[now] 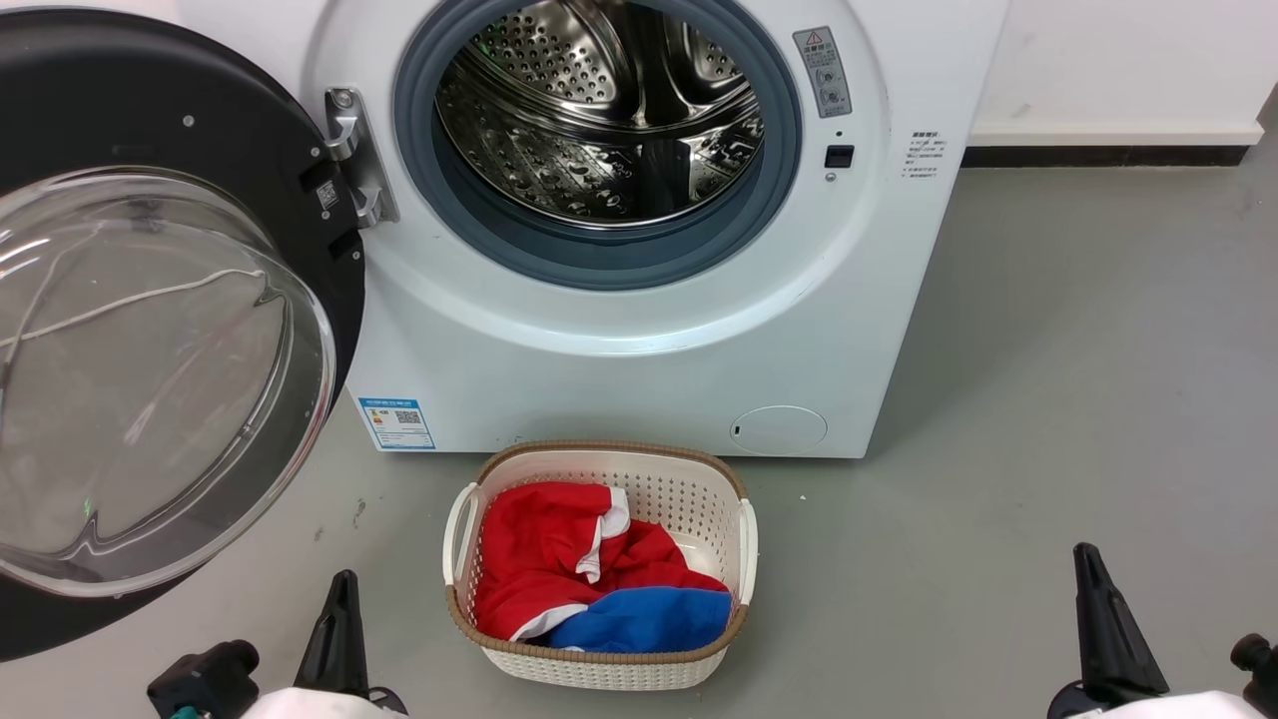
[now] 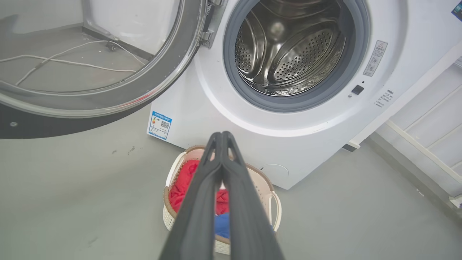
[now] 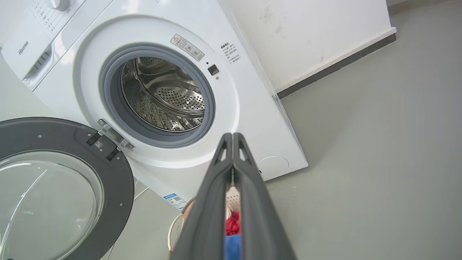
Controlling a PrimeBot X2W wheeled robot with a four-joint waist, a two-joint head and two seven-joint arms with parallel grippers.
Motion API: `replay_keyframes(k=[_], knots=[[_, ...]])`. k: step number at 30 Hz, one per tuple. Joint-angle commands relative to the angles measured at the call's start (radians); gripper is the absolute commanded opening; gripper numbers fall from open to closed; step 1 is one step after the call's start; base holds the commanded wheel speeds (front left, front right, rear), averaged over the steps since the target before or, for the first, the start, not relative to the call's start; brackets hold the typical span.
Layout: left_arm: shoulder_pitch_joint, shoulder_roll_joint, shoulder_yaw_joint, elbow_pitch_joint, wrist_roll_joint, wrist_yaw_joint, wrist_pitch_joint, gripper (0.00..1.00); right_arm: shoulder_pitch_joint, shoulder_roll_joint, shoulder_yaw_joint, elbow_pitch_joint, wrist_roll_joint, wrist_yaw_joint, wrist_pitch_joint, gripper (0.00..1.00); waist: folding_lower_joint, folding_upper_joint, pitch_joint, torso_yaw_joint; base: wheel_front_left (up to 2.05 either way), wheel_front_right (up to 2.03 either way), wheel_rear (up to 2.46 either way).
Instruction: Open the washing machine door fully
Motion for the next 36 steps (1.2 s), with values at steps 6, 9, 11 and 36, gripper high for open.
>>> replay_keyframes(k=[6,9,11,36], knots=[[-0.042,0.002,0.010,-0.002,-0.110,-0.012,0.025,0.00,-0.044,-0.013,0.001,0.005,0.108,0.000,0.022,0.00,0.0000,0.0000,0.001,-0.002,0.00,0.00,0.00],[-0.050,0.002,0.013,0.002,-0.157,-0.016,0.036,0.00,-0.054,-0.014,0.002,0.013,0.153,0.000,0.032,0.00,0.0000,0.0000,0.001,-0.003,0.00,0.00,0.00],[-0.055,0.002,0.015,0.005,-0.188,-0.018,0.043,0.00,-0.061,-0.015,0.002,0.018,0.182,0.000,0.038,0.00,0.0000,0.0000,0.002,-0.003,0.00,0.00,0.00],[-0.111,0.002,0.038,0.038,-0.524,-0.045,0.123,0.00,-0.132,-0.020,-0.004,0.075,0.499,0.000,0.114,0.00,0.0000,0.0000,0.006,-0.011,0.00,0.00,0.00]])
